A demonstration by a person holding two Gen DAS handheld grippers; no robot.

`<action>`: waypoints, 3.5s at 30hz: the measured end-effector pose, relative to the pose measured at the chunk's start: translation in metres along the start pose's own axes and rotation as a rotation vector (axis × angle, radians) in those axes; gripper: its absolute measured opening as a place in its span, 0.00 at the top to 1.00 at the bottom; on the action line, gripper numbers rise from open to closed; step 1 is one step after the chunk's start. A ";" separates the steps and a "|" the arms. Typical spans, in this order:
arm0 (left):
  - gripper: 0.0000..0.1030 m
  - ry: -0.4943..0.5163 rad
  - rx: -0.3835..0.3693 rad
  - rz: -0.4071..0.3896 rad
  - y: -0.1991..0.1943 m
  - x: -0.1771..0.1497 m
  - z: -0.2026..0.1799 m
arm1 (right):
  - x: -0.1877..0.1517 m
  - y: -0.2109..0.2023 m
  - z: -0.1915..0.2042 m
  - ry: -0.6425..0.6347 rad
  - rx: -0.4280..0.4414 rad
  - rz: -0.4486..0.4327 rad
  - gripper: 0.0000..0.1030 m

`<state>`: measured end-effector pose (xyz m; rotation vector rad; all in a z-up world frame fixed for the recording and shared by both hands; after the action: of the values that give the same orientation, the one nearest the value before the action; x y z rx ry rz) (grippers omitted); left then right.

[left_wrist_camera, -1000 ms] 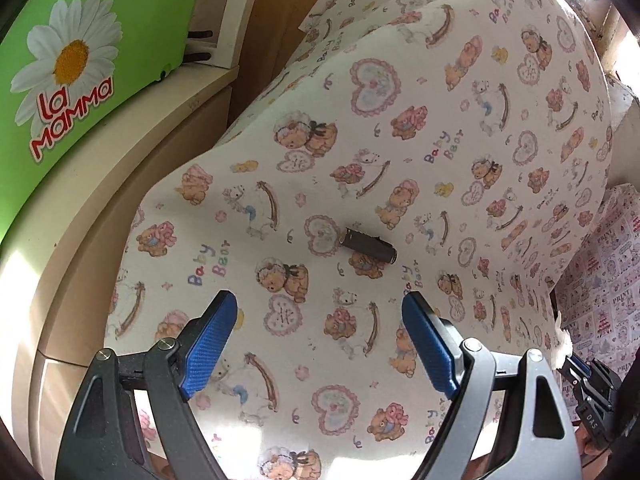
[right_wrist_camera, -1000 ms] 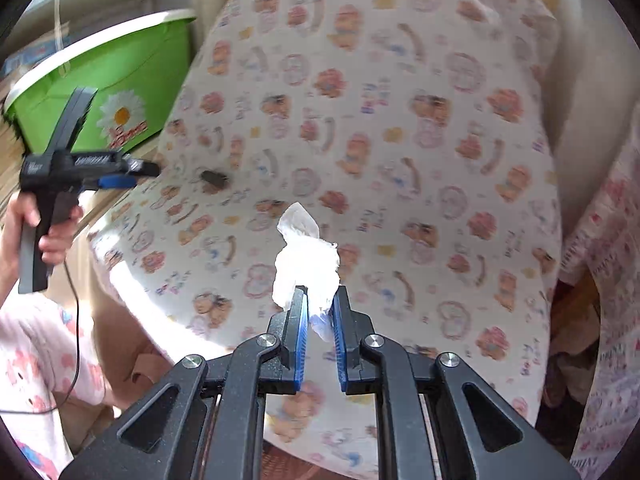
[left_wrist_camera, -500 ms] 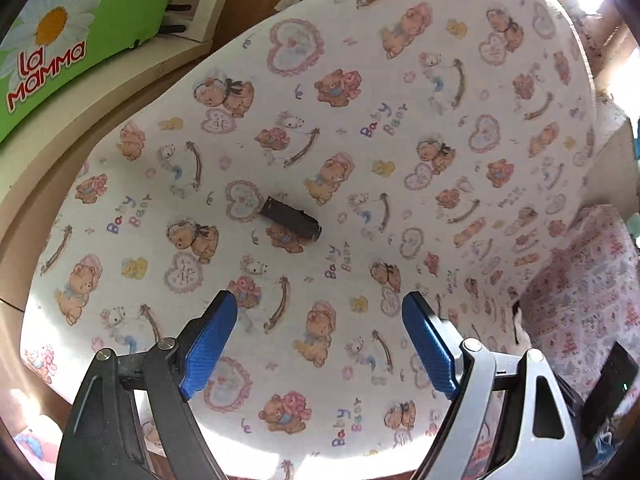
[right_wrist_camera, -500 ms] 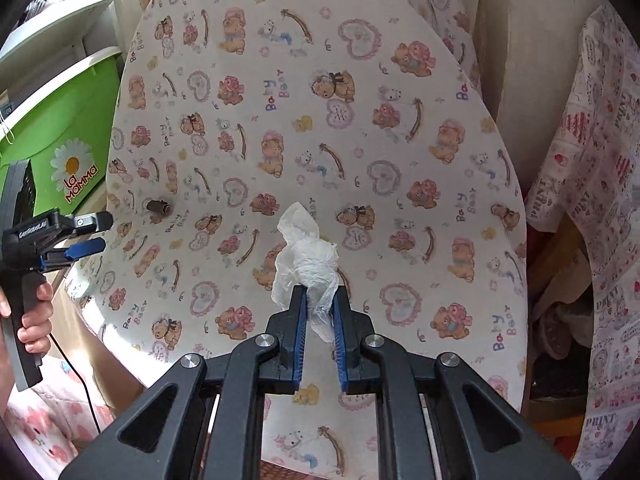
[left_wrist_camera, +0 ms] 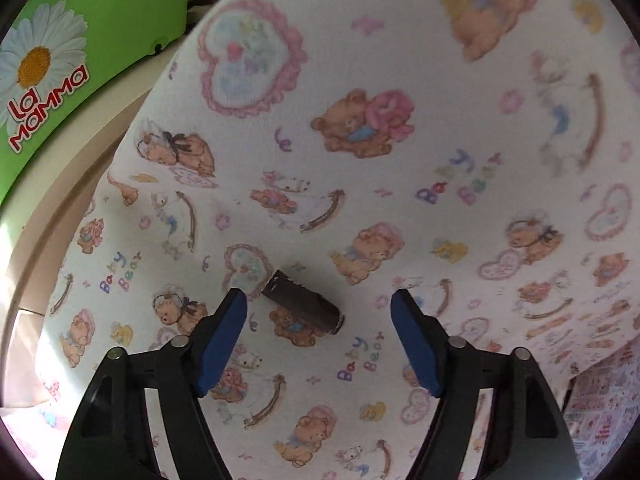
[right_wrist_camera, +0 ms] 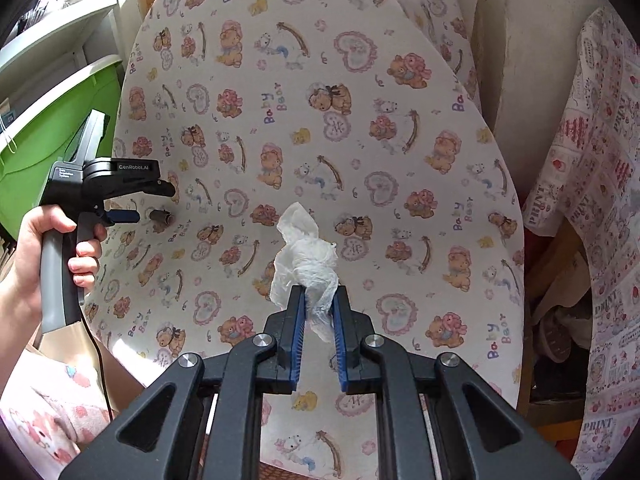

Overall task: Collect trash
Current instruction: 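Move the left tool to the black cylinder and close on it, then carry the black cylinder and tissue down over the pink wastebasket, then open the left tool to drop the cylinder while the right tool drops the tissue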

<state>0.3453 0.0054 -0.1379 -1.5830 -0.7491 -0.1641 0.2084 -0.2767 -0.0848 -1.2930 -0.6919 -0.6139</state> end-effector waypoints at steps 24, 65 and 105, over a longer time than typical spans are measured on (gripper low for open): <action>0.90 0.332 -0.218 -0.008 -0.065 -0.069 -0.010 | -0.013 0.000 0.000 0.008 -0.003 0.029 0.87; 0.90 0.334 -0.440 0.011 -0.143 -0.219 0.030 | -0.097 -0.084 0.077 0.017 0.075 0.004 0.87; 0.88 0.350 -0.145 0.254 -0.010 -0.313 0.059 | -0.282 0.039 0.063 0.100 -0.020 0.568 0.73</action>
<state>0.0783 -0.0541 -0.3017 -1.7127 -0.2661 -0.3043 0.0457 -0.2009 -0.3140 -1.3875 -0.2135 -0.2174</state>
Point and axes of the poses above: each gripper's, at about its wrist camera, not at the fingertips, and y roughly the way its jaws point, z to its left, x to its top, the point moved 9 cm from there along y, roughly the way its jaws point, and after that the axes turned 9 degrees about -z, right-handed, at the moved point
